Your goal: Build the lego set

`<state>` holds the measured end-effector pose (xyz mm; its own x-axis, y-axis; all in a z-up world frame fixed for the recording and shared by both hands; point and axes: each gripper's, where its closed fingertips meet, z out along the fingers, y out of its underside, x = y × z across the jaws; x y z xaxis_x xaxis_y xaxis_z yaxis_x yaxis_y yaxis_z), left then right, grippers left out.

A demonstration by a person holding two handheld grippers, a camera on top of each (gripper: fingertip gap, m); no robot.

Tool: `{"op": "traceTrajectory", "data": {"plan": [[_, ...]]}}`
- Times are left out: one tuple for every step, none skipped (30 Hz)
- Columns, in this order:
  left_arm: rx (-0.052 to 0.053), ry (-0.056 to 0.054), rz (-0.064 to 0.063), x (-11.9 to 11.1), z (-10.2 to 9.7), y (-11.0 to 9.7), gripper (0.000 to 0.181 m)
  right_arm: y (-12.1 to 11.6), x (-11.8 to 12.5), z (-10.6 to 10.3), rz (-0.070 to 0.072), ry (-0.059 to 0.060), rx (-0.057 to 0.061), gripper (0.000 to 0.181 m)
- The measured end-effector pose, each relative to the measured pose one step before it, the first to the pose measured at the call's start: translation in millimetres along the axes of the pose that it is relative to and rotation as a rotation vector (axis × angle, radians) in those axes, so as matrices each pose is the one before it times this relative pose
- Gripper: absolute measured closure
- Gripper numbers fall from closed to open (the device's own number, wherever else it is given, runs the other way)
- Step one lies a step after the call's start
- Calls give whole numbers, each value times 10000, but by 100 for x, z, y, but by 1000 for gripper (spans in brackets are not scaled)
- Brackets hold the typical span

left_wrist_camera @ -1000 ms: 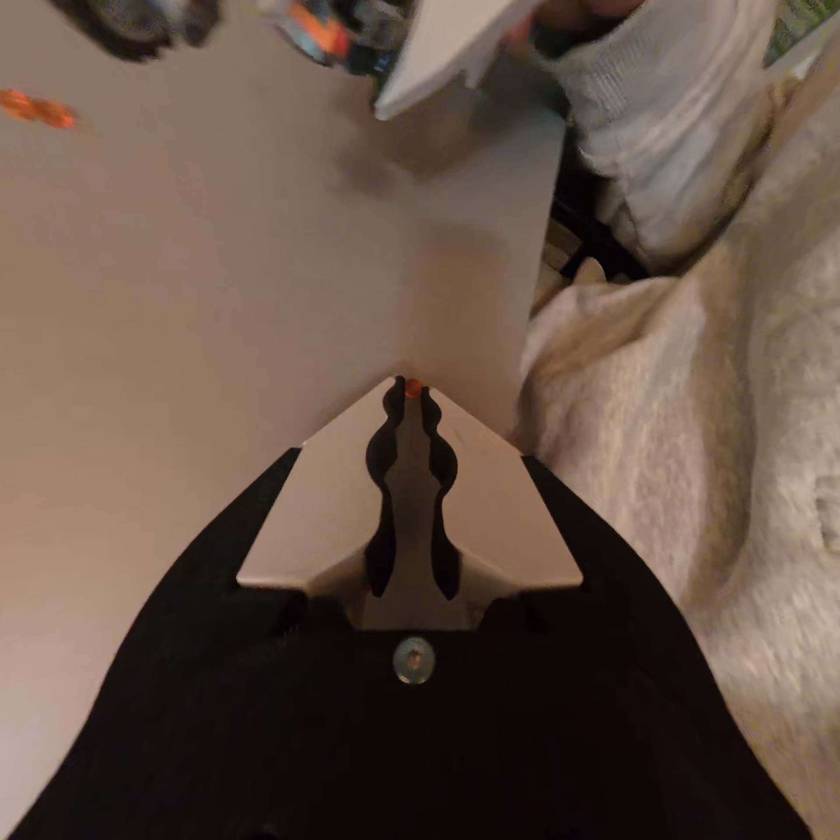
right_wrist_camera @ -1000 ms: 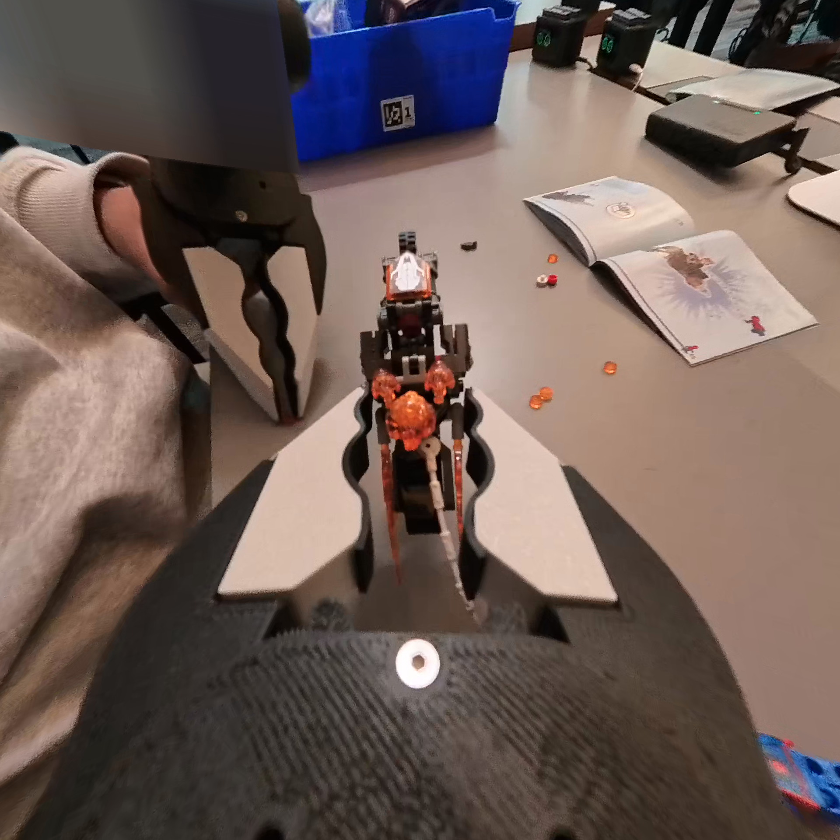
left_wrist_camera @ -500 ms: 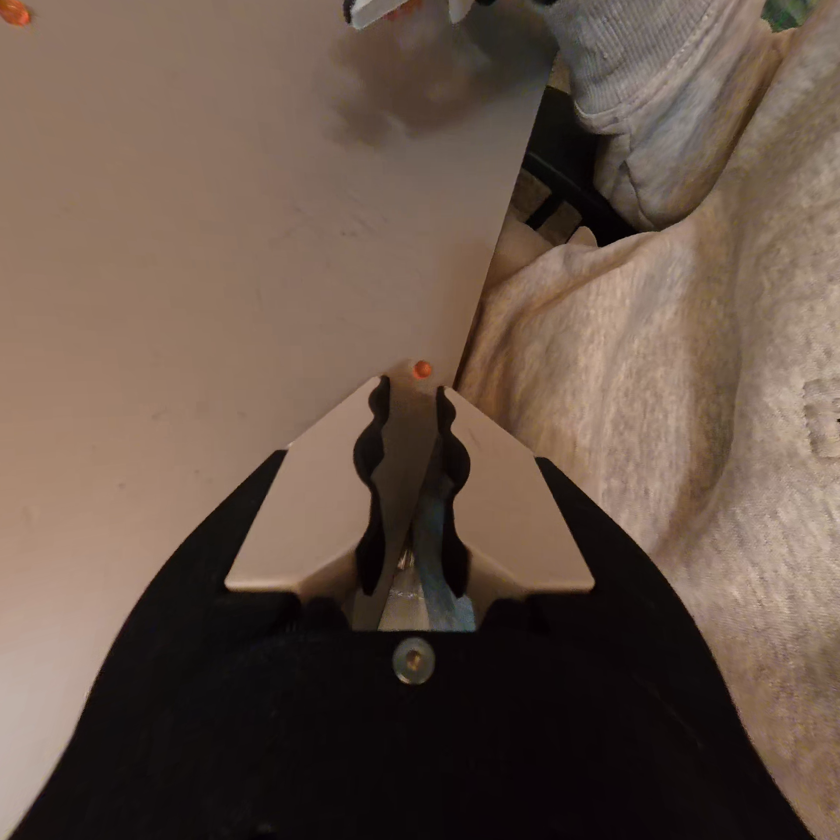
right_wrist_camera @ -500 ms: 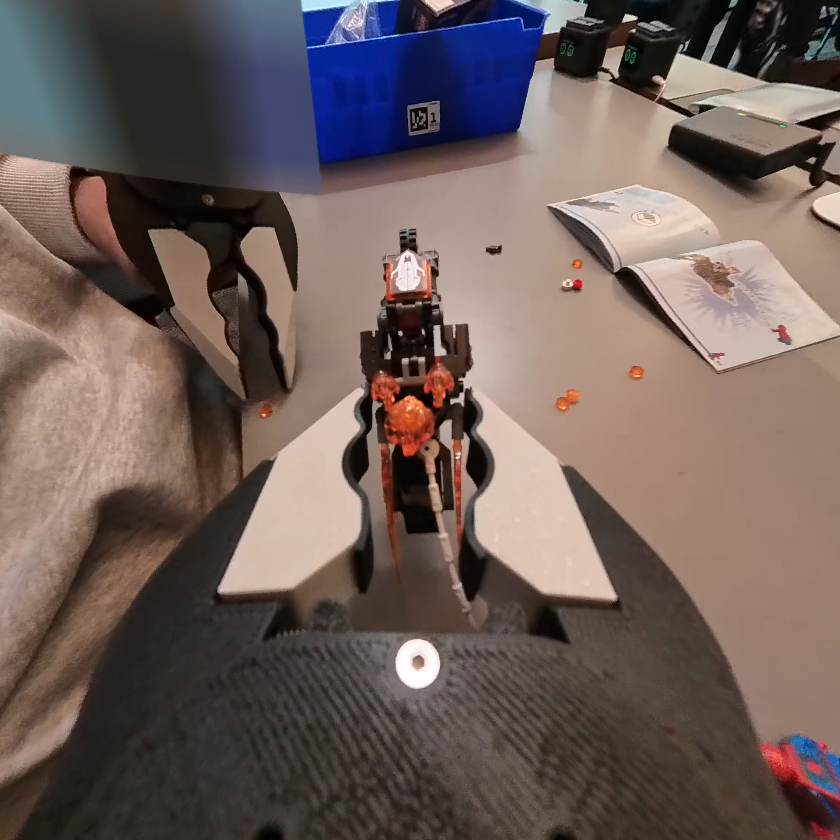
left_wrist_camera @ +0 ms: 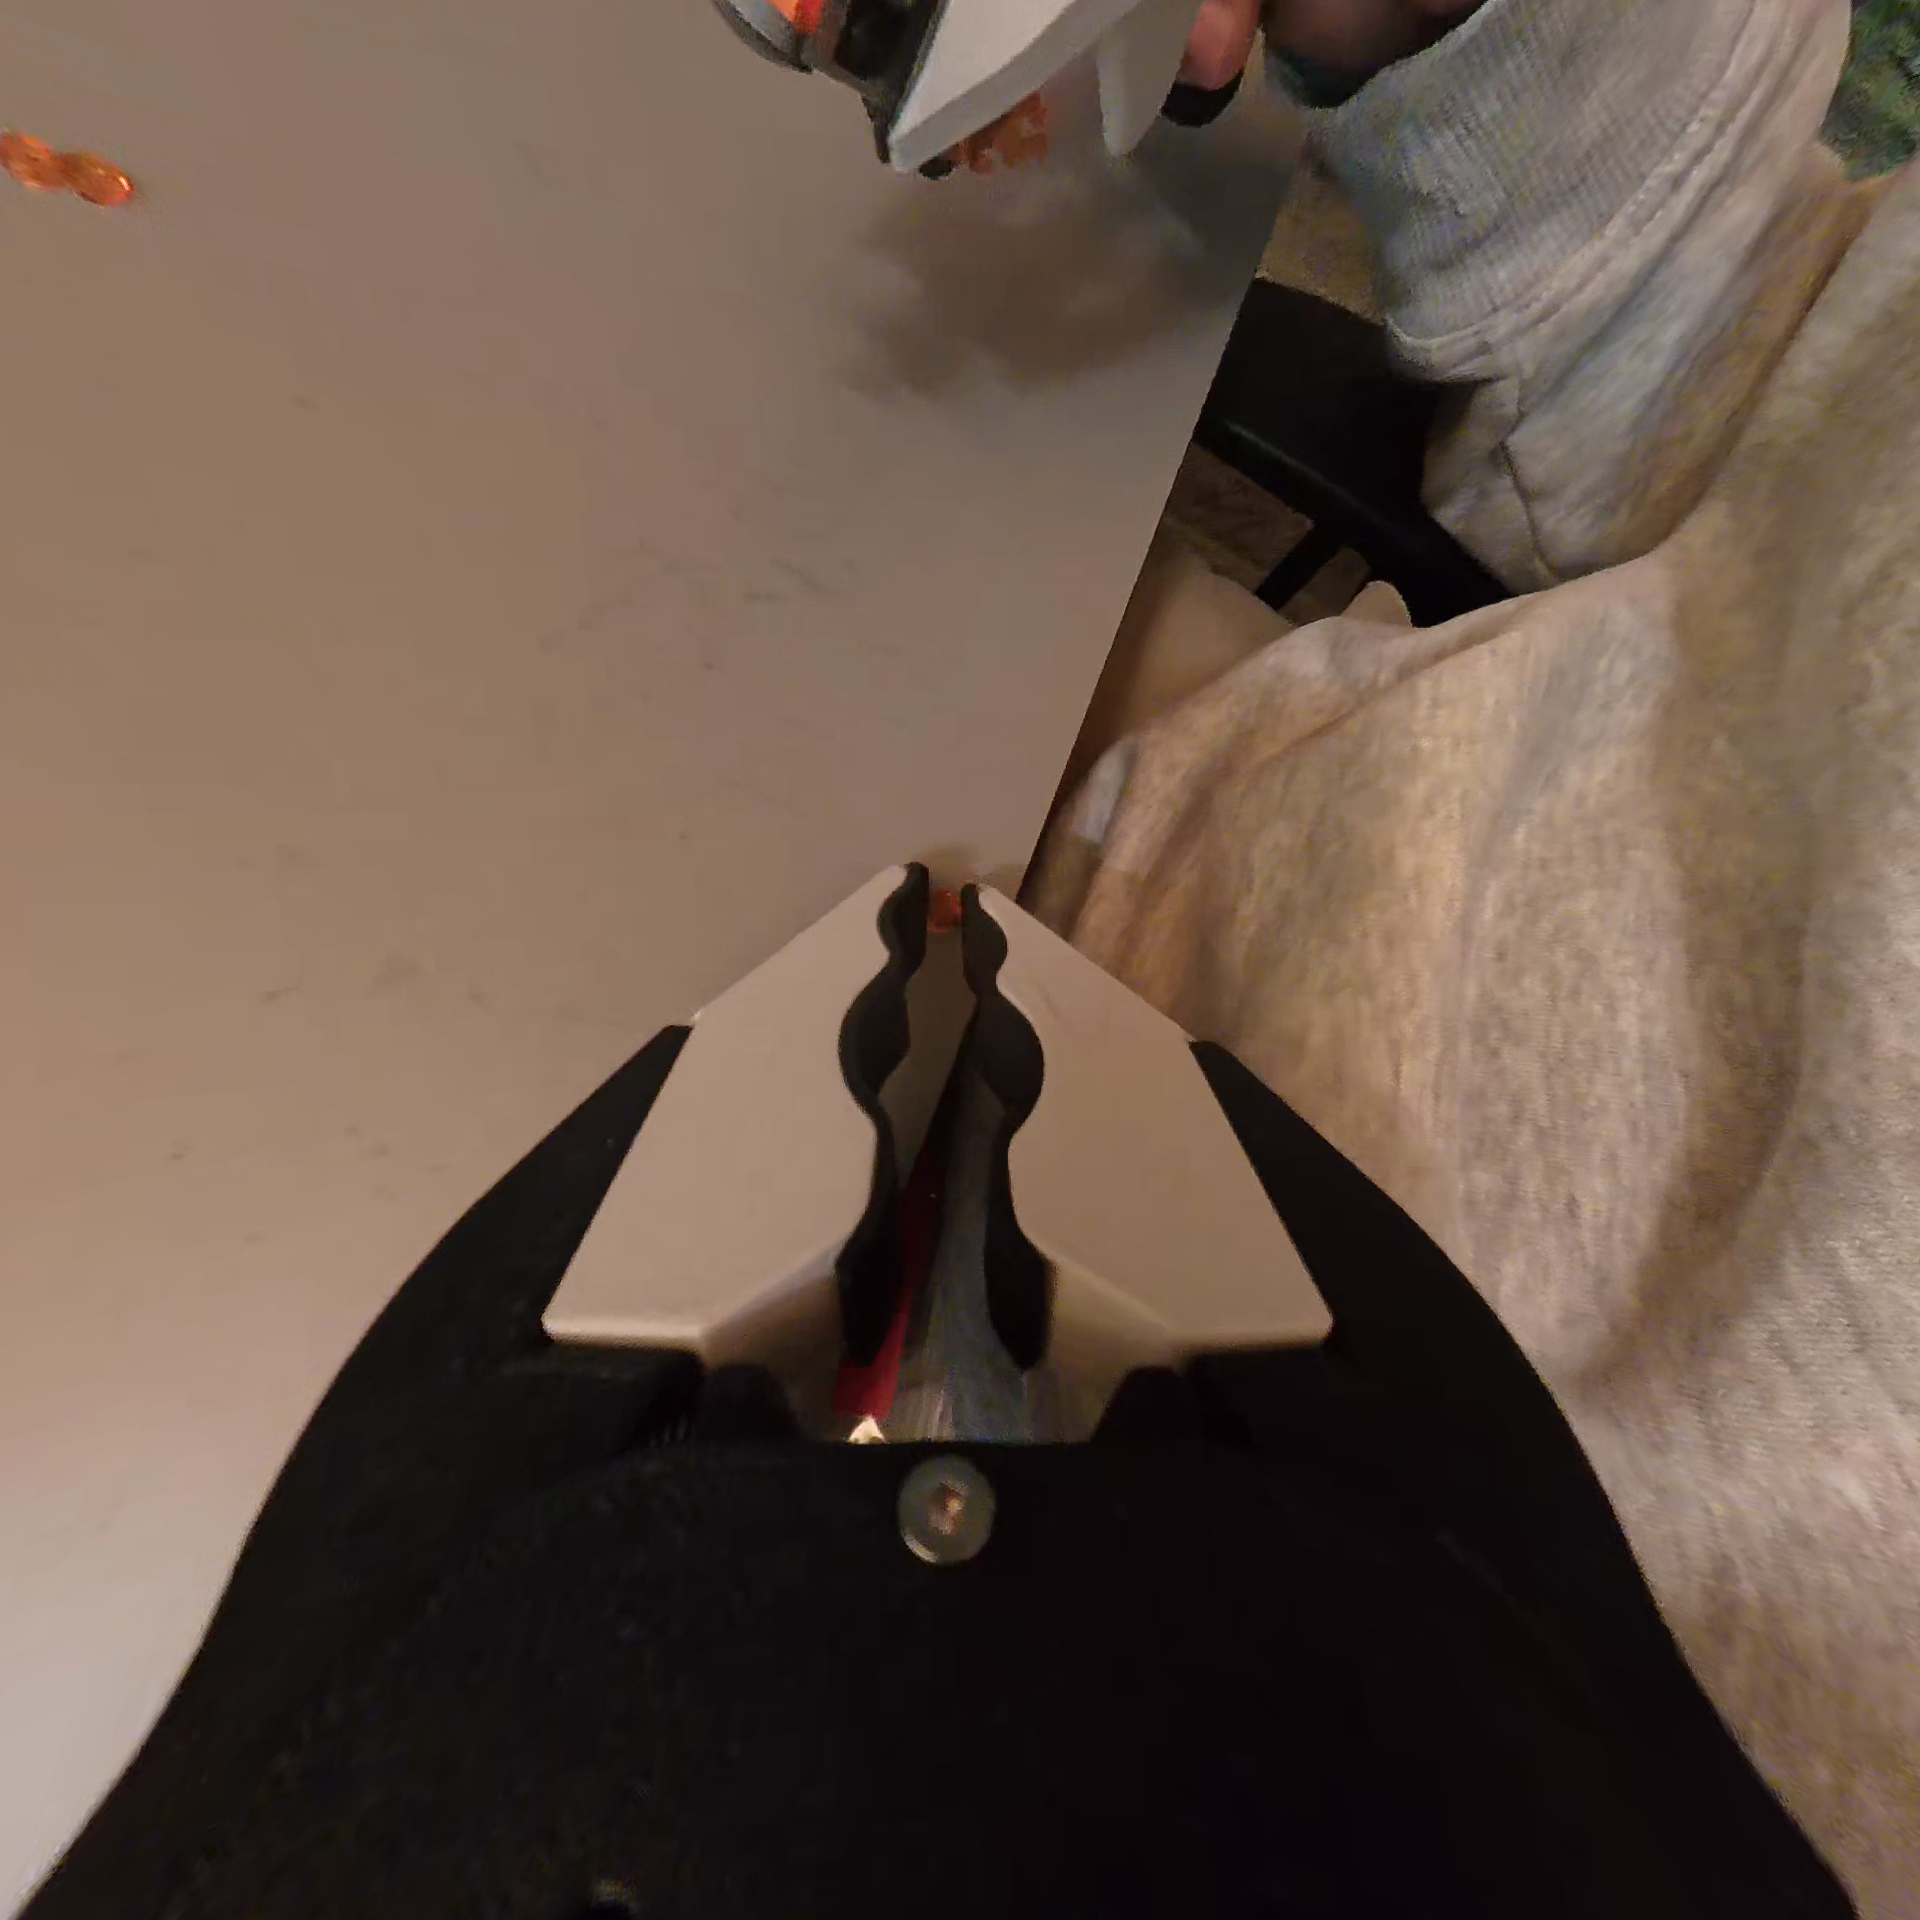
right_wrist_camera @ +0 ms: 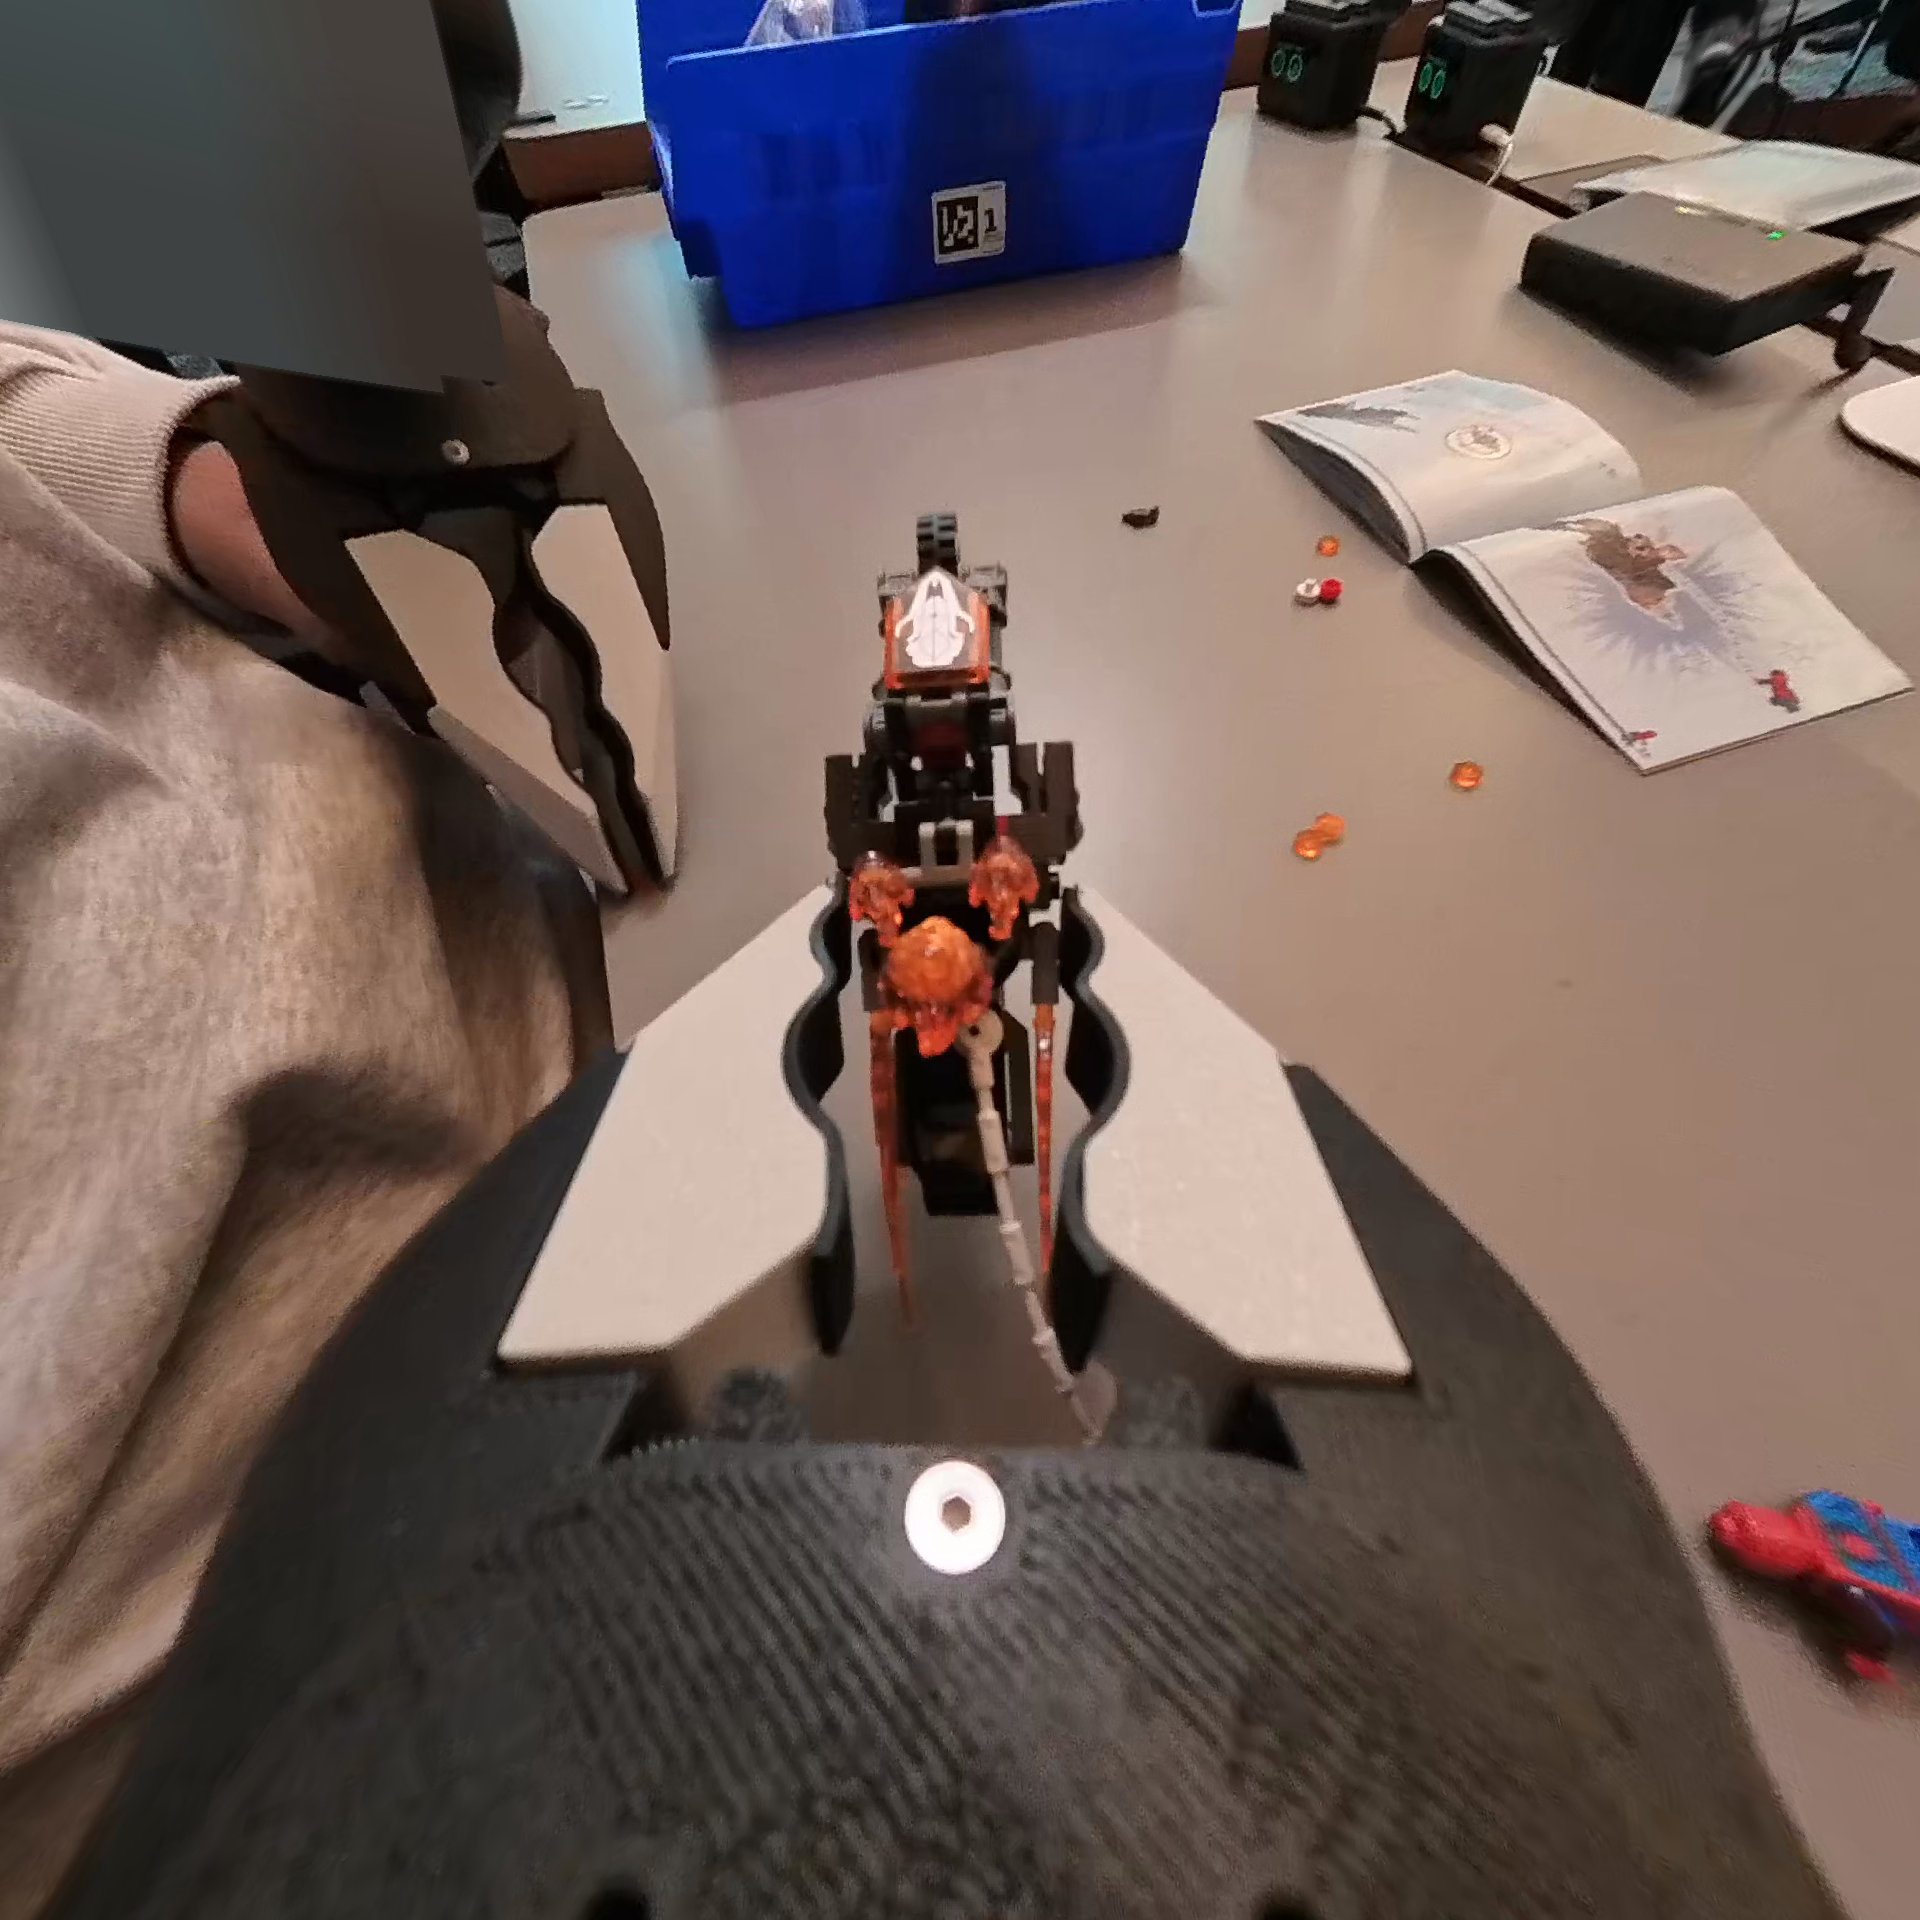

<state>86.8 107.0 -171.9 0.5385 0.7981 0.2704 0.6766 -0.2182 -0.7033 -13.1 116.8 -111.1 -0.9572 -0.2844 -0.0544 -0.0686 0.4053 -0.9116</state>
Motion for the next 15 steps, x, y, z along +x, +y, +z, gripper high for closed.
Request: {"op": "traceTrajectory", "data": {"plan": [[-13, -48, 15, -56, -37, 24, 178, 178, -42, -1, 49, -20, -74, 143], [1, -63, 26, -69, -25, -20, 179, 219, -58, 41, 62, -45, -102, 143], [32, -54, 6, -66, -20, -58, 180, 248, -106, 98, 46, -71, -144, 143], [58, 2, -20, -11, 23, -89, 180, 296, -136, 158, 12, -81, -196, 143], [64, 79, -60, 83, 49, -106, 179, 344, -146, 209, -34, -82, -248, 143], [64, 114, -91, 106, 66, -99, 177, 360, -171, 243, -81, -90, -288, 143], [79, 115, -75, 121, 33, -144, 173, 371, -162, 242, -112, -84, -312, 143], [121, 106, -36, 98, -57, -231, 167, 350, -87, 239, -139, -66, -321, 143], [176, 74, 1, 56, -190, -359, 163, 342, -39, 195, -172, -78, -316, 143], [243, 19, 33, -55, -308, -520, 160, 331, -25, 166, -196, -126, -301, 143], [299, -12, 56, -162, -397, -661, 157, 331, 8, 134, -216, -183, -295, 143], [336, -11, 54, -234, -426, -819, 155, 305, -22, 124, -276, -254, -299, 143], [360, 7, 26, -292, -428, -929, 151, 206, -71, 119, -366, -324, -280, 143], [350, 53, -29, -320, -345, -995, 148, 55, -84, 147, -432, -359, -235, 143], [313, 108, -113, -324, -242, -986, 144, -130, -41, 173, -453, -353, -197, 143]]}}
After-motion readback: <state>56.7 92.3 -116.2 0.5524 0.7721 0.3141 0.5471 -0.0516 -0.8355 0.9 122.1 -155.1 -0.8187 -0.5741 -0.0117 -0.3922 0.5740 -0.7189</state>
